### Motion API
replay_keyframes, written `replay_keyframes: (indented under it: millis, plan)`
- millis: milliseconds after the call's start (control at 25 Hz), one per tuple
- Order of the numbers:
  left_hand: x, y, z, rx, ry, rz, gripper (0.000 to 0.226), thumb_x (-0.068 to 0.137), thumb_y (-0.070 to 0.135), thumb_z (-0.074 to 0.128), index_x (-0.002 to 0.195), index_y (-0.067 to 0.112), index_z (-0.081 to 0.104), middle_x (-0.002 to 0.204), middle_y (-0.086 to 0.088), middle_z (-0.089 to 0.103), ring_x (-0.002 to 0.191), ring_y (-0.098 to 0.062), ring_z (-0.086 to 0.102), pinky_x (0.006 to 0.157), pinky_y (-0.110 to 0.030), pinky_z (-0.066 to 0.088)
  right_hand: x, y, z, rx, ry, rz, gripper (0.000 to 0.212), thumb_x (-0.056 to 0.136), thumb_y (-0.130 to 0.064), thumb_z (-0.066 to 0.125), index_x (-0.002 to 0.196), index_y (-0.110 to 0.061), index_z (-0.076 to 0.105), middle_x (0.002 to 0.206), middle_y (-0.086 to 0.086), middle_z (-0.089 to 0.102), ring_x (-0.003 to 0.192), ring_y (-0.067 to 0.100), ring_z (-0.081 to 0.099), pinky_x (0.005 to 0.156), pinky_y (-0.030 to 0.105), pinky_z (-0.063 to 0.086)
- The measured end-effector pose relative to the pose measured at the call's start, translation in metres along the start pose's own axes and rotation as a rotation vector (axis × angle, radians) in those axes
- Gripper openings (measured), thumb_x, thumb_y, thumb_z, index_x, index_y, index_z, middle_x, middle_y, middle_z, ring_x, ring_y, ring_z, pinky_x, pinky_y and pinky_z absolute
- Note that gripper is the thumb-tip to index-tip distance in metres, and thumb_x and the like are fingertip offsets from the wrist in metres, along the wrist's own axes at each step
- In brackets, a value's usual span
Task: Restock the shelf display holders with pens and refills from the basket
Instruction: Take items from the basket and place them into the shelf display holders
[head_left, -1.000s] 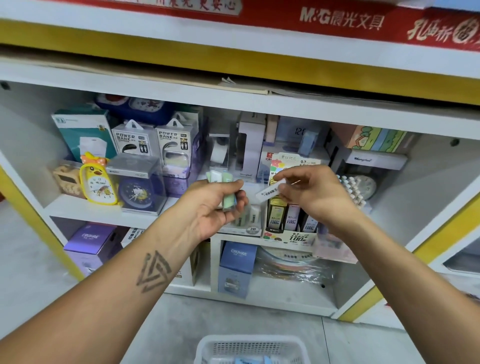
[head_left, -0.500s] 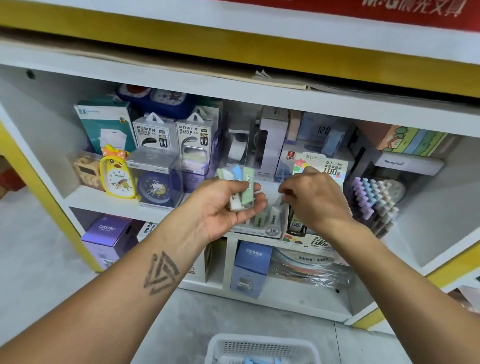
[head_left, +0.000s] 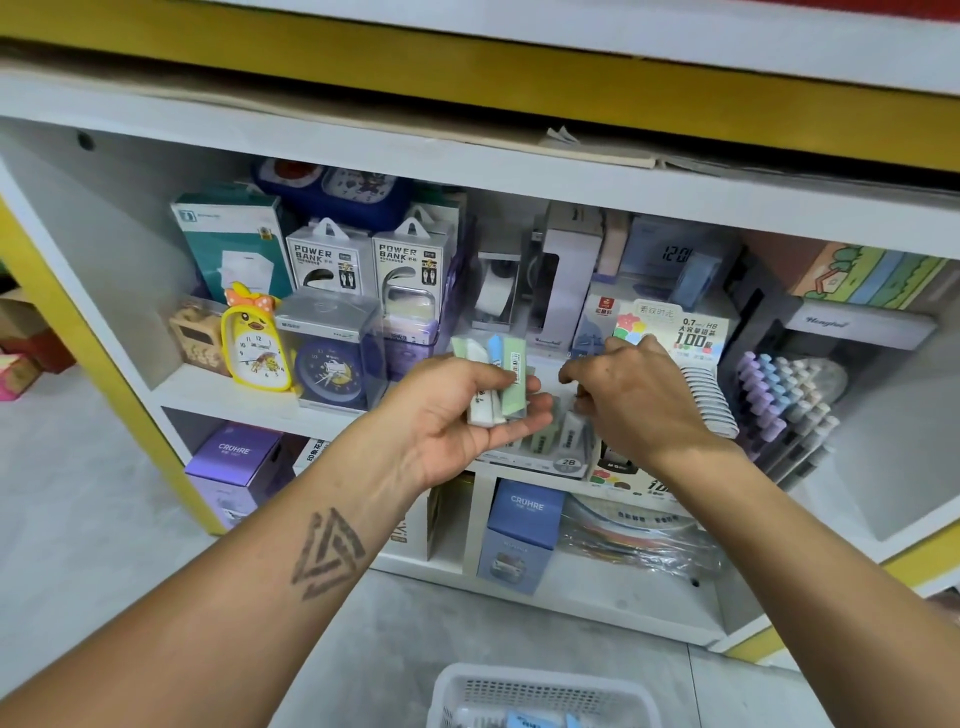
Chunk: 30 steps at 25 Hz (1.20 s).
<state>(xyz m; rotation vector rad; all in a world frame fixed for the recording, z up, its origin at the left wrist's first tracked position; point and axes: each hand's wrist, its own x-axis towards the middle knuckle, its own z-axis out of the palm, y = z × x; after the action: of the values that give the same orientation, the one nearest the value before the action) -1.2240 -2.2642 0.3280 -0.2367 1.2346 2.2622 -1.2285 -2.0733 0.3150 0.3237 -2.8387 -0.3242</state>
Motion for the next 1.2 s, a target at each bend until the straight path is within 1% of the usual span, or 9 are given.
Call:
replay_keyframes:
  millis: [240, 320, 400, 520, 640, 760, 920, 1080, 1200]
  plan:
    - [0.0, -0.009, 0.005, 0.051, -0.038, 0.005, 0.036, 0.09, -0.014, 0.053, 0.125, -0.008, 0.055, 0.104, -0.029, 0.07, 0.091, -0.042, 0.071, 0.065, -0.049, 0.061, -0.005, 0.0, -0.001, 0.072, -0.045, -0.013, 0.022, 0.095, -0.019, 0.057, 0.108, -0.028, 0.073, 0.108, -0.011, 0.068, 0.108, 0.015, 0.047, 0.098, 0.036, 0.035]
    - [0.001, -0.011, 0.008, 0.072, -0.031, 0.021, 0.036, 0.089, -0.013, 0.057, 0.124, -0.003, 0.058, 0.104, -0.026, 0.072, 0.091, -0.04, 0.072, 0.066, -0.049, 0.061, -0.007, 0.001, -0.014, 0.622, -0.054, 0.163, 0.024, 0.097, -0.017, 0.056, 0.113, -0.023, 0.073, 0.11, -0.009, 0.072, 0.105, 0.011, 0.06, 0.093, 0.031, 0.044]
    - [0.001, -0.011, 0.012, 0.076, -0.017, 0.054, 0.037, 0.088, -0.013, 0.059, 0.123, -0.002, 0.059, 0.104, -0.025, 0.072, 0.089, -0.039, 0.073, 0.065, -0.048, 0.061, -0.011, -0.002, -0.026, 1.305, -0.152, 0.348, 0.014, 0.094, -0.015, 0.064, 0.099, -0.016, 0.077, 0.088, -0.003, 0.076, 0.083, 0.009, 0.069, 0.079, 0.029, 0.051]
    - [-0.001, -0.013, 0.017, 0.072, -0.023, 0.078, 0.037, 0.087, -0.011, 0.061, 0.122, -0.005, 0.058, 0.105, -0.026, 0.072, 0.089, -0.042, 0.072, 0.068, -0.05, 0.061, -0.018, -0.006, -0.031, 1.489, -0.176, 0.368, 0.014, 0.088, -0.021, 0.074, 0.087, -0.008, 0.075, 0.08, 0.006, 0.072, 0.076, 0.018, 0.064, 0.074, 0.035, 0.049]
    - [-0.003, -0.012, 0.017, 0.039, 0.0, 0.036, 0.034, 0.091, -0.003, 0.06, 0.123, -0.009, 0.053, 0.095, -0.031, 0.071, 0.082, -0.044, 0.072, 0.06, -0.048, 0.061, -0.016, -0.002, -0.033, 1.617, -0.053, 0.456, 0.013, 0.096, -0.015, 0.064, 0.091, -0.005, 0.069, 0.085, 0.01, 0.075, 0.079, 0.025, 0.068, 0.08, 0.041, 0.055]
    - [-0.002, -0.008, 0.009, 0.036, 0.131, 0.047, 0.028, 0.095, -0.001, 0.057, 0.122, -0.007, 0.052, 0.088, -0.027, 0.07, 0.073, -0.037, 0.073, 0.056, -0.042, 0.061, -0.011, 0.008, -0.034, 1.511, -0.011, 0.458, 0.012, 0.099, -0.018, 0.061, 0.105, -0.014, 0.071, 0.083, 0.006, 0.074, 0.067, 0.016, 0.067, 0.064, 0.03, 0.053]
    - [-0.003, 0.002, 0.0, 0.005, 0.201, 0.085, 0.027, 0.095, 0.0, 0.057, 0.122, -0.004, 0.052, 0.091, -0.024, 0.069, 0.067, -0.032, 0.073, 0.058, -0.037, 0.062, -0.007, 0.012, -0.024, 1.183, -0.058, 0.373, 0.012, 0.089, -0.017, 0.074, 0.096, -0.025, 0.079, 0.088, -0.021, 0.069, 0.076, -0.012, 0.06, 0.067, 0.004, 0.042]
    - [-0.005, 0.005, -0.005, 0.0, 0.206, 0.081, 0.026, 0.096, 0.0, 0.056, 0.121, -0.003, 0.052, 0.094, -0.025, 0.07, 0.075, -0.034, 0.073, 0.059, -0.036, 0.062, 0.002, 0.01, -0.021, 1.118, -0.015, 0.367, 0.009, 0.088, -0.02, 0.076, 0.081, -0.025, 0.08, 0.074, -0.021, 0.067, 0.075, -0.004, 0.062, 0.066, 0.007, 0.044]
    - [-0.005, 0.005, -0.007, 0.005, 0.193, 0.059, 0.026, 0.096, -0.001, 0.055, 0.121, -0.002, 0.053, 0.1, -0.026, 0.071, 0.071, -0.033, 0.073, 0.057, -0.035, 0.061, 0.007, 0.01, -0.016, 0.738, 0.109, 0.246, 0.015, 0.092, -0.017, 0.07, 0.106, -0.017, 0.075, 0.092, -0.01, 0.063, 0.084, 0.01, 0.059, 0.08, 0.022, 0.044]
